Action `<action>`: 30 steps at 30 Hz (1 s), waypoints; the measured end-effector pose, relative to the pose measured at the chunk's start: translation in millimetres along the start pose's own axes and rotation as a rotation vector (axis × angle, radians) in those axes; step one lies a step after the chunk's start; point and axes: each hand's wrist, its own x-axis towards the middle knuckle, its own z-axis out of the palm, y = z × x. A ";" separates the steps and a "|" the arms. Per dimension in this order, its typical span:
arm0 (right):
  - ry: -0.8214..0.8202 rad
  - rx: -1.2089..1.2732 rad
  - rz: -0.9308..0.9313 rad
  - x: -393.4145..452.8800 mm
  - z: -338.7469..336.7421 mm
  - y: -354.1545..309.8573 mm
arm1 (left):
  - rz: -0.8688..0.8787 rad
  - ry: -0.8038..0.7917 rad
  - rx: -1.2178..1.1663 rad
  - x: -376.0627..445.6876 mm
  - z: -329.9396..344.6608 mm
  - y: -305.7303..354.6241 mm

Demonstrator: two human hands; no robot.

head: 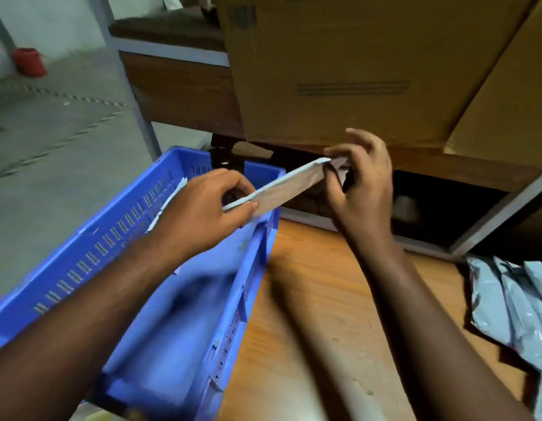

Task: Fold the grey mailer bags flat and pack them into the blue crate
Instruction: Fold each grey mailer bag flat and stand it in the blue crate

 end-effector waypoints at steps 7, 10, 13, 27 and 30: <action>-0.283 0.140 -0.012 15.9 154.3 -49.8 | -0.291 -0.023 0.190 -25.0 -27.3 -109.9; -0.633 0.044 0.125 7.2 214.3 -63.6 | -0.401 -0.144 0.307 -20.8 -22.3 -159.8; -0.795 0.001 0.310 -7.3 256.9 -76.5 | -0.494 -0.198 0.375 -18.1 -12.3 -194.5; -0.994 0.347 1.060 -66.8 312.6 -87.5 | -0.347 -0.311 0.504 -25.8 4.1 -236.1; -0.989 0.312 1.163 -66.4 317.5 -88.1 | -0.351 -0.313 0.456 -25.1 9.4 -237.3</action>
